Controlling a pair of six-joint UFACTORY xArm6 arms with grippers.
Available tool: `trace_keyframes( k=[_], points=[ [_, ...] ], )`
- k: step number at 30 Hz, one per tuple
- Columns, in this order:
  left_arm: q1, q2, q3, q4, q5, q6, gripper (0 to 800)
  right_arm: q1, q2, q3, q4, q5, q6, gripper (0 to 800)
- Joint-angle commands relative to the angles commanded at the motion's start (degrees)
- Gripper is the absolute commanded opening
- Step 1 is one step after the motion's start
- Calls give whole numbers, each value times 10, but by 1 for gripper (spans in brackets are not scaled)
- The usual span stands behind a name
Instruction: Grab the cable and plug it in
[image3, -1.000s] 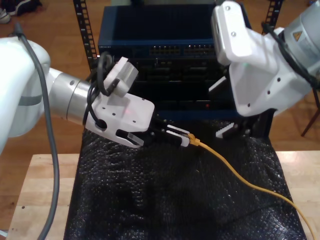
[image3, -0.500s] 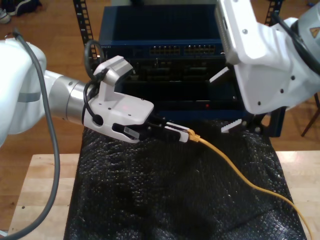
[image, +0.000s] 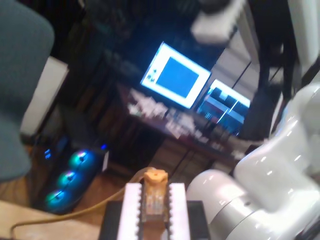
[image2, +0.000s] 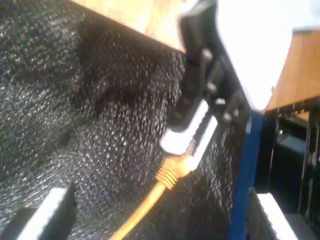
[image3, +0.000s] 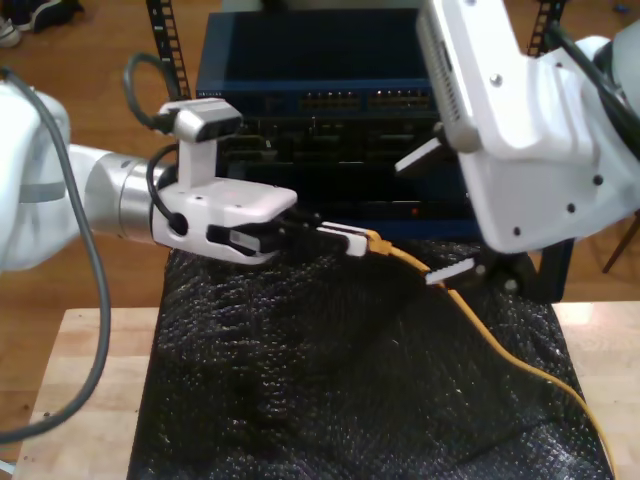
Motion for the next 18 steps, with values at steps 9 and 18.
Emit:
trace_keyframes(
  k=[9, 18],
  points=[
    [0, 15, -3, -19, 31, -1, 3, 51, -24, 55, -1, -133, -22, 800],
    [11, 33, -4, -55, 73, -14, 3, 75, -35, 60, 1, -146, -40, 800]
  ],
)
